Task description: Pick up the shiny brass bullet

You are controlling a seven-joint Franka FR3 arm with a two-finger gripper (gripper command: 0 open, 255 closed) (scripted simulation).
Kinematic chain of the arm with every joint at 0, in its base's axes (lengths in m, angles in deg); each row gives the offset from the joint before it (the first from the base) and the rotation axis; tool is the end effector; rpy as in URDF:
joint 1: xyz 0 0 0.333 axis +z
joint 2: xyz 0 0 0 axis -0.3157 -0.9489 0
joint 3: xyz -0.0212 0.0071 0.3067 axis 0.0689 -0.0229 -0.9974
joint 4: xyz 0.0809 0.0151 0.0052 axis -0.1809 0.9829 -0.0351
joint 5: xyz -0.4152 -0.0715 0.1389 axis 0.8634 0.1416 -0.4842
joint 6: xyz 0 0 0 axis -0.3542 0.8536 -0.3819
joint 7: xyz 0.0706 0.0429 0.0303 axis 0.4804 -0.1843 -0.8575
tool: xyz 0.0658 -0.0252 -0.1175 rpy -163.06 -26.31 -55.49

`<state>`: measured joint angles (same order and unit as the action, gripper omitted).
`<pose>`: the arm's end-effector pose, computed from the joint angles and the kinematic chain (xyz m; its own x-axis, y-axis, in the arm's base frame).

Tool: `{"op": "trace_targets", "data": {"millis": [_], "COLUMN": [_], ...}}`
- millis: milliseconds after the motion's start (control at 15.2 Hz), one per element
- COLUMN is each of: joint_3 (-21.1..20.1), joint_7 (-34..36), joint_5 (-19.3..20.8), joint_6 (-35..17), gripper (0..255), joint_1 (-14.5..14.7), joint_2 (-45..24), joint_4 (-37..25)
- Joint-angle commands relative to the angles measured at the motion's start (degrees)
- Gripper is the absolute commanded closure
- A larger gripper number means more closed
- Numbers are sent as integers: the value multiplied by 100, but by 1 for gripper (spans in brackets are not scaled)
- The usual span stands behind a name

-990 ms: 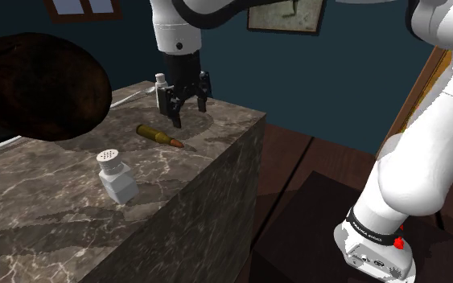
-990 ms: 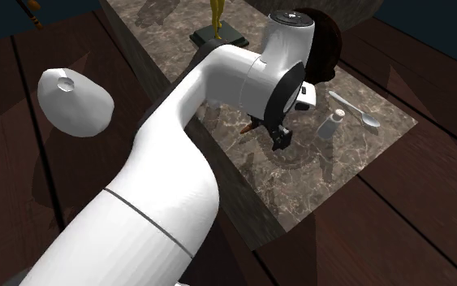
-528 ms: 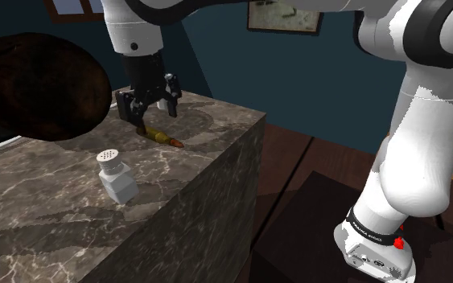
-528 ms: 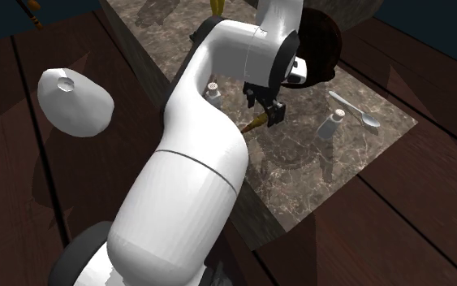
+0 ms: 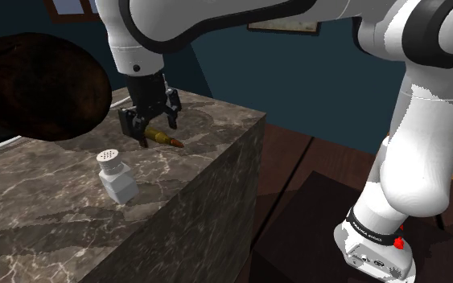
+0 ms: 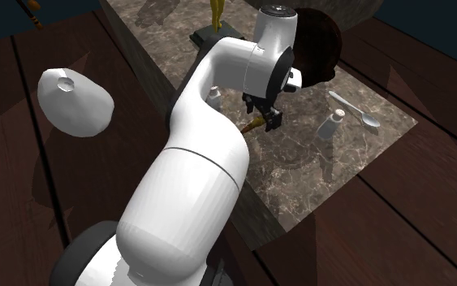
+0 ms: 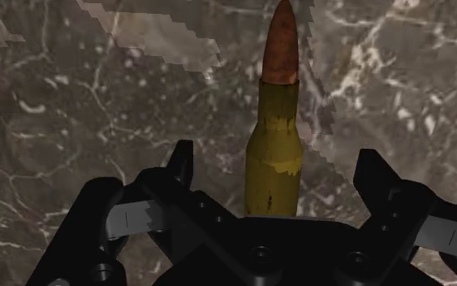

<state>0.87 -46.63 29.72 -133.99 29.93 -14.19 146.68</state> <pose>0.5276 0.3949 0.5047 0.9897 0.1434 0.0029 0.1433 -0.9893 0.0267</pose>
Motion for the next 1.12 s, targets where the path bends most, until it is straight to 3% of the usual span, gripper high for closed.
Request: {"op": "trace_targets", "data": {"millis": [0, 594, 1056], "joint_3": [3, 1, -16], "joint_7": [-8, -2, 3], "joint_5": [-6, -3, 37], "joint_6": [-35, -30, 544], "gripper": [255, 255, 255], "joint_1": [-8, -4, 49], "joint_2": [13, 7, -85], "joint_4": [43, 34, -622]}}
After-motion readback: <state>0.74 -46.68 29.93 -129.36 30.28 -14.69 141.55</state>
